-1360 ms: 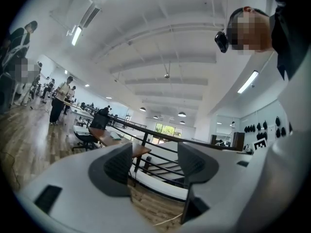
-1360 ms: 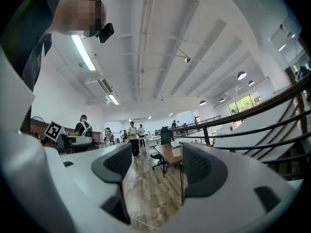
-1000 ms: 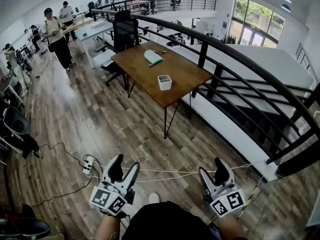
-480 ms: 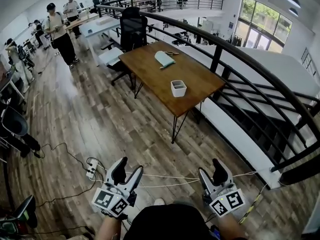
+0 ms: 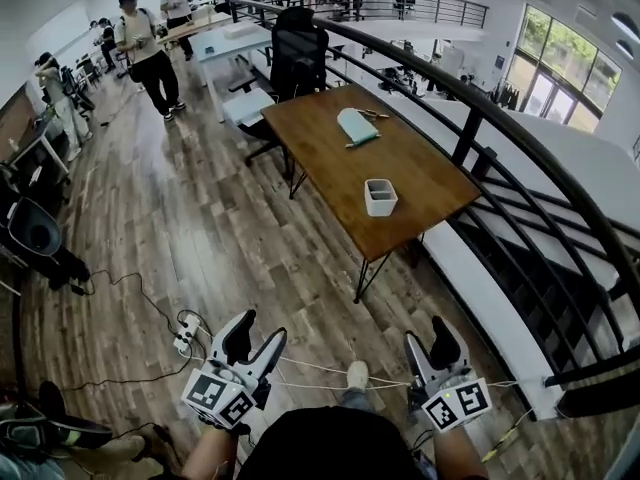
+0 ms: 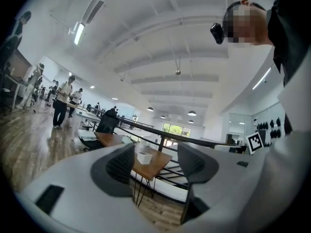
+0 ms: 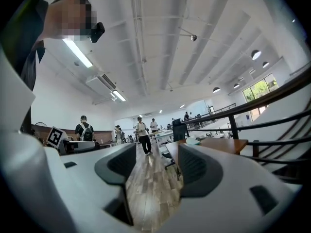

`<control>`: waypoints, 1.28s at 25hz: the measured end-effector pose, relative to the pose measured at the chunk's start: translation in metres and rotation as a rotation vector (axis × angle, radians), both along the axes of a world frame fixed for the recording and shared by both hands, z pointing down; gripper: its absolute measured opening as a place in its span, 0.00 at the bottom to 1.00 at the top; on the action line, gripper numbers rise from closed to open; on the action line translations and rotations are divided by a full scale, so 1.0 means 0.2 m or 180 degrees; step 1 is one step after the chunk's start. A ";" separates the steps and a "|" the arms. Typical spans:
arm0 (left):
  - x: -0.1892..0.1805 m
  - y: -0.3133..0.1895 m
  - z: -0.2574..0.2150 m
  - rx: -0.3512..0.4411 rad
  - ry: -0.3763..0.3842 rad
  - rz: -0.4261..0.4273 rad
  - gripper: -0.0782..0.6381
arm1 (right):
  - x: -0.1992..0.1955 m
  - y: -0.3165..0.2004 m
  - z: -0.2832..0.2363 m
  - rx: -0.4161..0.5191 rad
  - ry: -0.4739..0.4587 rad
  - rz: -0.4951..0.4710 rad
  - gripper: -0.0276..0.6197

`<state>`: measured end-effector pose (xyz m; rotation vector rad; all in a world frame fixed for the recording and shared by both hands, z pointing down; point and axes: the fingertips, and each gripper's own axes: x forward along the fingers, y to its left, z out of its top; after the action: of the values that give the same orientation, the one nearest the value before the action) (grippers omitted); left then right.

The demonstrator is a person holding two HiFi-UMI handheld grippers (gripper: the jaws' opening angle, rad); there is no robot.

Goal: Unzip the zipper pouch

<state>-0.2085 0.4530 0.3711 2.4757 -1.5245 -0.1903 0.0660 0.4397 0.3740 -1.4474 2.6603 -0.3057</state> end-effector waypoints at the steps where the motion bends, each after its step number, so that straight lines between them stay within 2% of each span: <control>1: 0.01 -0.06 -0.02 0.0023 -0.0012 -0.0032 0.50 | 0.01 -0.08 -0.01 0.0023 -0.0002 -0.0038 0.43; 6: 0.08 -0.30 -0.10 0.0159 -0.0063 -0.0217 0.50 | 0.08 -0.42 -0.05 0.0104 -0.0008 -0.0228 0.43; 13: 0.20 -0.54 -0.09 0.0118 -0.0008 -0.0430 0.50 | 0.25 -0.71 -0.09 0.0109 -0.0036 -0.0317 0.41; 21: 0.42 -0.74 -0.07 0.0066 -0.0015 -0.0263 0.50 | 0.36 -0.89 -0.12 0.0192 -0.0053 -0.0358 0.38; 28: 0.41 -0.92 -0.01 0.0041 -0.0105 -0.0240 0.50 | 0.45 -0.98 -0.03 0.0109 -0.0008 -0.0192 0.38; 32: 0.42 -1.04 -0.01 0.0157 -0.0177 -0.0212 0.50 | 0.53 -1.06 -0.01 0.0099 0.0026 -0.0001 0.38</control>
<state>-0.1236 0.2441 0.3689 2.4894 -1.6453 -0.1736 0.1711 0.2268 0.3720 -1.4423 2.6595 -0.2576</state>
